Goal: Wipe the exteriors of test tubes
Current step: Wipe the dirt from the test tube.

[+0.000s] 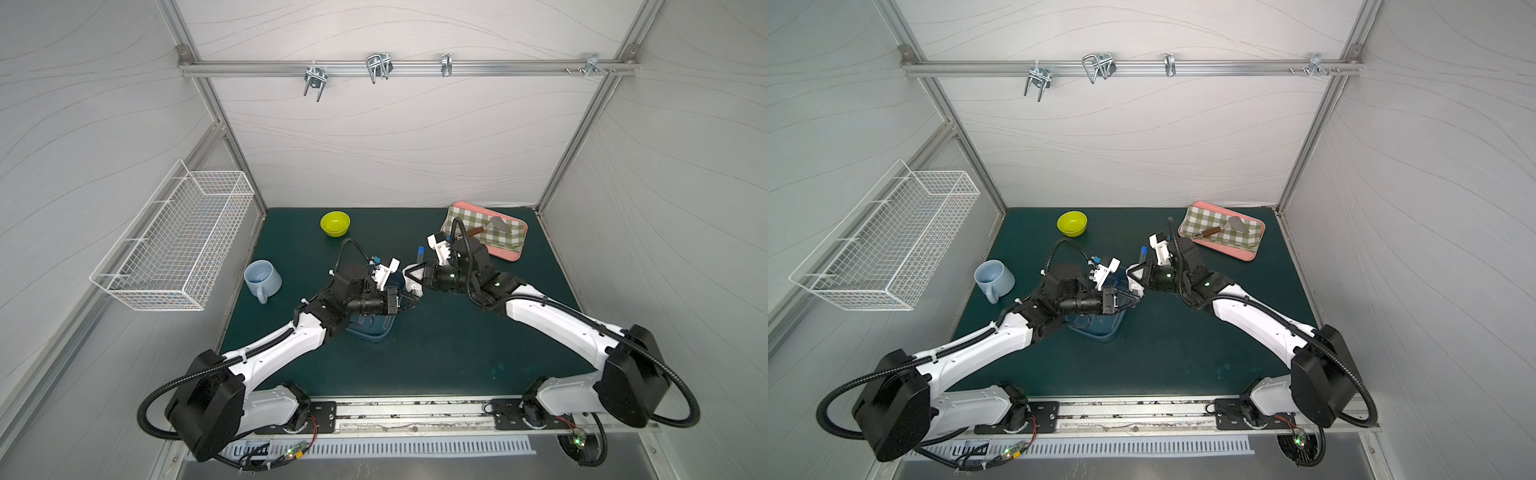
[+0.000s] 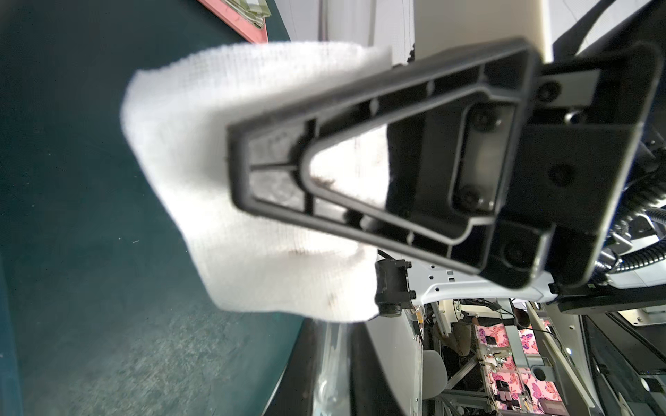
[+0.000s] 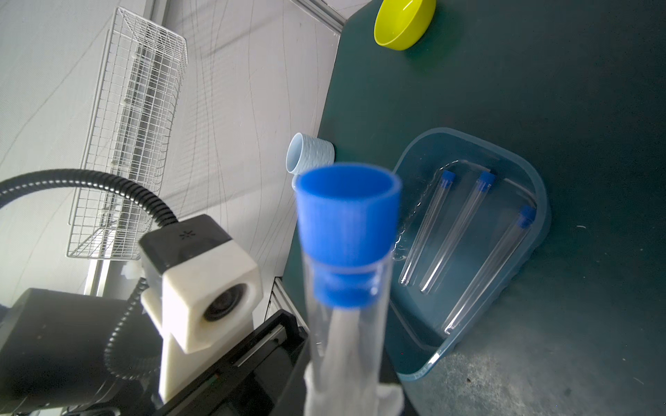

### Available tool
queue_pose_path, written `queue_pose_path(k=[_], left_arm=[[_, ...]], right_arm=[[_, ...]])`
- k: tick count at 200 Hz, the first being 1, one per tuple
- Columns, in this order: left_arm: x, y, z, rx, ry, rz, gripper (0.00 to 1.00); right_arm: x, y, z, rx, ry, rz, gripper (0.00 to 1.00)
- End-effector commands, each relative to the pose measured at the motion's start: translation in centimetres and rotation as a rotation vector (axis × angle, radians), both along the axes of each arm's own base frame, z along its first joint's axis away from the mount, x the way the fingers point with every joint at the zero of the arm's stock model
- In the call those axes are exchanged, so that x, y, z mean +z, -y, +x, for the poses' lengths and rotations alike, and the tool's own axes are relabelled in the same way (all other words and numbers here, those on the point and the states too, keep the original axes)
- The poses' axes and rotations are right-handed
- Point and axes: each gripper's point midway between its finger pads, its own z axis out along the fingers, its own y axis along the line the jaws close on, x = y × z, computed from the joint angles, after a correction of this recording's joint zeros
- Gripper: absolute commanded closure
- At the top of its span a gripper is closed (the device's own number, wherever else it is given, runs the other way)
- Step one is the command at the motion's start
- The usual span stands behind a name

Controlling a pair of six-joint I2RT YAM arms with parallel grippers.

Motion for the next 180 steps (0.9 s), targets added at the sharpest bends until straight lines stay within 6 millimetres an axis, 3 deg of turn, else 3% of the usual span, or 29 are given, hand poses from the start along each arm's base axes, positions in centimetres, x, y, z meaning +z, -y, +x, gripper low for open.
queue_pose_path(k=[1,33,64,77,123,180], left_arm=[[2.1,-0.8,1.7,0.094,0.061,-0.03,0.85],[2.1,-3.4,2.3,0.19,0.061,-0.013,0.72],[4.1,-6.8,3.6,0.264,0.078,-0.036,0.68],[5.1,-7.3,3.9,0.264,0.103,-0.028,0.67],[7.1,-6.1,5.0,0.217,0.137,-0.083,0.64],[8.5,-2.1,4.2,0.085,0.179,-0.126,0.63]], right_arm=[[-0.1,-0.5,-0.5,0.063,0.019,-0.038,0.85],[0.6,-0.4,-0.8,0.111,0.038,-0.035,0.85],[0.9,0.0,-2.6,0.207,0.043,-0.03,0.85],[0.8,0.3,-3.7,0.247,0.034,-0.025,0.85],[0.0,0.7,-6.6,0.314,0.006,-0.009,0.85],[-0.3,-0.2,-8.2,0.37,-0.002,-0.008,0.85]])
